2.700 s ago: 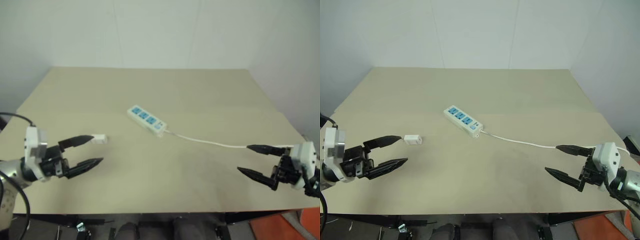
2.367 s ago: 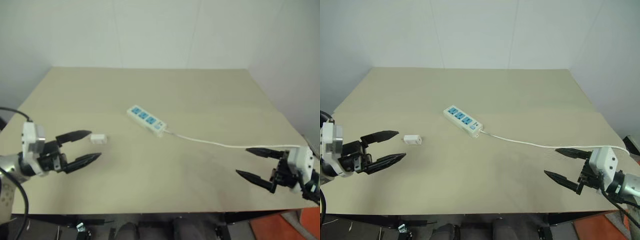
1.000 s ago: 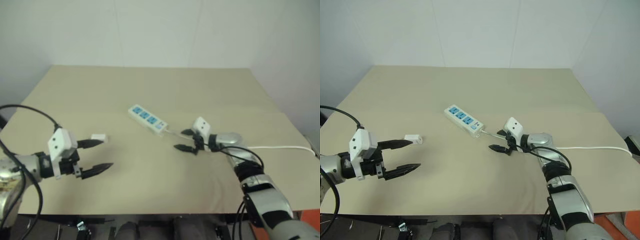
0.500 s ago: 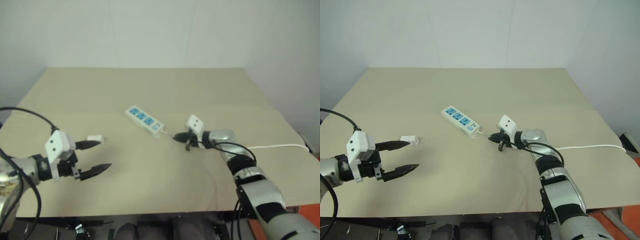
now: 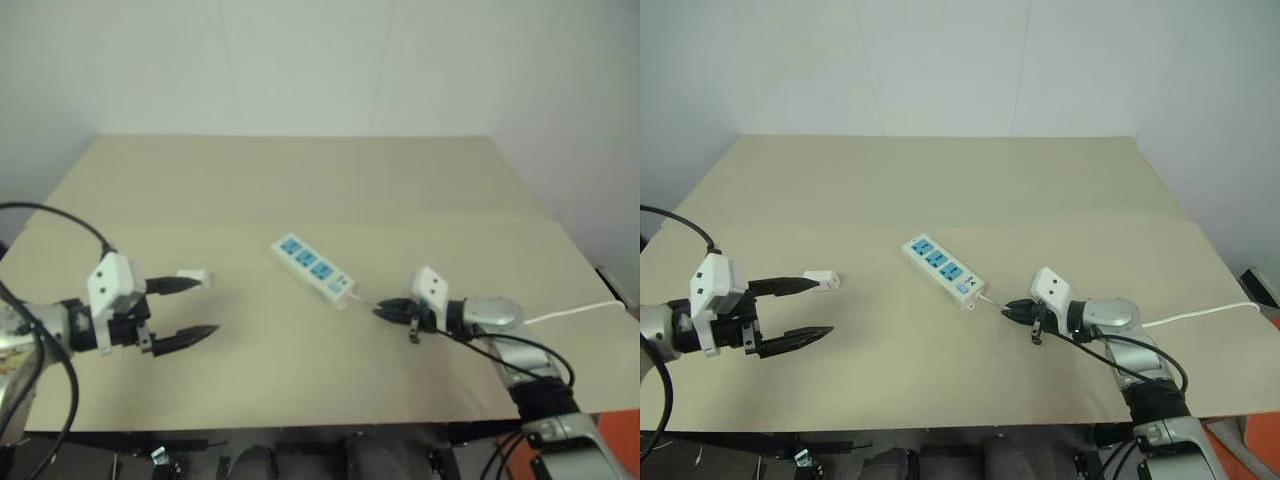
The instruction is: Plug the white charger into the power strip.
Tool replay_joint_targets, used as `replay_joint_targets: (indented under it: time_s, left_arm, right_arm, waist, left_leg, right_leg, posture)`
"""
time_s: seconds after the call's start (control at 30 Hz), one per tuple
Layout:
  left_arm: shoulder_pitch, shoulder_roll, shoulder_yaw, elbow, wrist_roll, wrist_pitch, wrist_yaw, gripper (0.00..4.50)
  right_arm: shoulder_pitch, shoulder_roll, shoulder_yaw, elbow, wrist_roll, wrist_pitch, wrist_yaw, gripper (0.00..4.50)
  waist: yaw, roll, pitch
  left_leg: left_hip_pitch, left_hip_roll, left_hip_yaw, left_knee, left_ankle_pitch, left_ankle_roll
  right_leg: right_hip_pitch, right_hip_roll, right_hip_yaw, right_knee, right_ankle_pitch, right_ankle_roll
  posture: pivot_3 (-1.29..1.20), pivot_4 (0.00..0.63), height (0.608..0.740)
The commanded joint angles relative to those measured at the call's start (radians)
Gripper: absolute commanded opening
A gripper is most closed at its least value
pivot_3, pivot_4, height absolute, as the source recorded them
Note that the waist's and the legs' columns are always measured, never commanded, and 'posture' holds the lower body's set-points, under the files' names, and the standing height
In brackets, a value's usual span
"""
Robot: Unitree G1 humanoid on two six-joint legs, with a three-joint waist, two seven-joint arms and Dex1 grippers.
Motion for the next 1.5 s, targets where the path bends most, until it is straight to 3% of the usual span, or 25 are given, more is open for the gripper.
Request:
replay_joint_targets:
  time_s: [0.03,0.27,0.47,0.63,1.07,1.5]
  left_arm:
    - [-0.042,0.032,0.005,0.029,0.004,-0.012,-0.016,4.50]
    - [-0.099,0.066,0.002,0.087,0.020,-0.031,-0.038,4.50]
    - [-0.131,0.068,-0.013,0.084,0.017,-0.008,-0.038,4.50]
    - [-0.130,0.073,-0.006,0.093,0.020,-0.019,-0.048,4.50]
    - [-0.083,0.038,-0.001,0.036,0.010,-0.006,-0.009,4.50]
    - [-0.086,0.007,-0.023,0.030,0.020,-0.020,0.016,4.50]
  right_arm:
    - [0.038,0.027,-0.021,-0.093,0.021,0.013,-0.071,2.09]
    - [0.095,0.133,-0.093,-0.198,0.109,0.003,-0.211,4.48]
    - [0.067,0.238,-0.092,-0.182,0.087,-0.038,-0.342,4.48]
    - [0.066,0.264,-0.069,-0.197,0.144,0.002,-0.314,4.48]
    - [0.049,0.278,0.025,-0.126,0.074,-0.024,-0.334,4.48]
    - [0.042,0.278,0.030,-0.062,0.040,-0.040,-0.363,4.48]
  waist:
    - [0.000,0.000,0.000]
    - [0.003,0.000,0.000]
    - [0.006,0.000,0.000]
    - [0.006,0.000,0.000]
    - [0.006,0.000,0.000]
    - [0.006,0.000,0.000]
  left_leg:
    - [0.000,0.001,0.000,0.000,0.000,0.000]
    - [-0.001,0.002,0.002,0.000,0.000,0.000]
    - [-0.001,0.003,0.002,0.000,0.000,0.000]
    - [-0.002,0.003,0.003,0.000,0.000,0.000]
    - [-0.002,0.003,0.003,0.000,0.000,0.000]
    - [-0.002,0.003,0.003,0.000,0.000,0.000]
  right_leg:
    - [0.000,0.001,0.000,0.000,0.000,0.000]
    - [-0.002,0.002,0.001,0.000,-0.001,-0.001]
    - [-0.002,0.002,0.001,0.000,0.000,-0.001]
    - [-0.002,0.001,0.001,0.000,0.000,-0.003]
    - [-0.002,0.002,0.001,0.000,0.000,-0.003]
    - [-0.002,0.001,0.001,-0.001,0.001,-0.004]
  posture:
    - [0.00,0.150,0.740]
    - [0.00,0.150,0.740]
    - [0.00,0.150,0.740]
    - [0.00,0.150,0.740]
    - [0.00,0.150,0.740]
    - [0.00,0.150,0.740]
